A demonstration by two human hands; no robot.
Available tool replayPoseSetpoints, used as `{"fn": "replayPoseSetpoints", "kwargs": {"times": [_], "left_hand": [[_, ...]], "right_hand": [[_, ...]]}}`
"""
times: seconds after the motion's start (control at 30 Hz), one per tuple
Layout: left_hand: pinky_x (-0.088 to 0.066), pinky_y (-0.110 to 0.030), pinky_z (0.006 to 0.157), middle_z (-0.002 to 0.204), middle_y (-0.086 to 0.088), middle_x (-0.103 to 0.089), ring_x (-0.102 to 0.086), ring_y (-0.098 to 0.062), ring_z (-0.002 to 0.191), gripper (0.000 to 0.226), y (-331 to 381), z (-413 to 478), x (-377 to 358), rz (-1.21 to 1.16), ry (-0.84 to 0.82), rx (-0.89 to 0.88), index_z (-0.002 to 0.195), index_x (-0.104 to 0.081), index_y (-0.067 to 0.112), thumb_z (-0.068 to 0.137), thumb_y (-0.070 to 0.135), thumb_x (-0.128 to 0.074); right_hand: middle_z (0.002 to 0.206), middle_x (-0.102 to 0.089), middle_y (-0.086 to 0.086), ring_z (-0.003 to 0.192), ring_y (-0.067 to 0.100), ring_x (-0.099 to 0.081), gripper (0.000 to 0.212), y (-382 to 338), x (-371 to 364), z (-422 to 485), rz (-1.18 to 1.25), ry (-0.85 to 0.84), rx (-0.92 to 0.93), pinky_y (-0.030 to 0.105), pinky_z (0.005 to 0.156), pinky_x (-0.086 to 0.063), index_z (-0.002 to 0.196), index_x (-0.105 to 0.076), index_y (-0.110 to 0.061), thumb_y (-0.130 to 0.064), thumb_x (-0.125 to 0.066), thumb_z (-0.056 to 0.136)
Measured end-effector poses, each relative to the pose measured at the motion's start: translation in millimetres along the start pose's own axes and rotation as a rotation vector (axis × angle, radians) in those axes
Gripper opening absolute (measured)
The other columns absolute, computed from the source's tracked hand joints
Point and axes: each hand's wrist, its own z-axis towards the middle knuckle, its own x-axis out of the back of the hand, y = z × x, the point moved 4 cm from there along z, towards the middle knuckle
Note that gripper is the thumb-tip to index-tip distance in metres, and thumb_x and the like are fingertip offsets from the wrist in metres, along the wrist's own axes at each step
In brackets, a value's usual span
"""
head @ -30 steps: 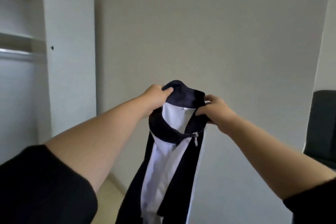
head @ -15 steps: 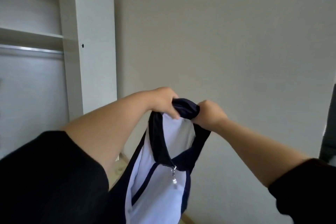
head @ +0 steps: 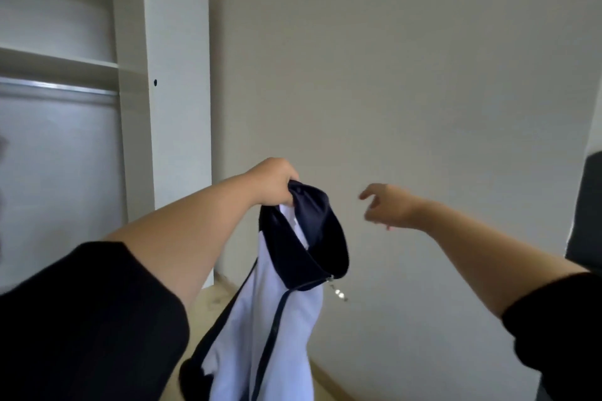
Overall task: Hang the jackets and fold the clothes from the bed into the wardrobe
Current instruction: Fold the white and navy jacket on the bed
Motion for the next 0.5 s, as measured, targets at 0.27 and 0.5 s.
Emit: {"fn": "replayPoseSetpoints", "kwargs": {"times": [0.27,0.5], "left_hand": [[-0.032,-0.017,0.042,0.057,0.001,-0.047,-0.041,-0.013,0.052,0.014,10.3,8.6,17.1,-0.178,0.127,0.002,0.063,-0.058,0.009,0.073,0.010,-0.067],[-0.025,-0.022,0.048,0.066,-0.003,-0.044,-0.035,-0.021,0.058,0.020,-5.8,2.1,15.8,0.156,0.133,0.235,0.066,-0.050,0.015,0.068,-0.003,-0.043]], "right_hand": [[0.070,-0.058,0.002,0.066,0.018,-0.055,0.008,-30.0,-15.0,2.9,0.009,0.052,0.056,0.023,0.057,-0.043,0.082,-0.067,-0.008,-0.012,-0.069,0.076],[0.058,-0.035,0.001,0.054,0.016,-0.031,0.026,-23.3,19.9,1.2,0.093,0.351,0.046,0.025,0.046,-0.023,0.061,-0.039,-0.012,0.011,-0.040,0.072]]}}
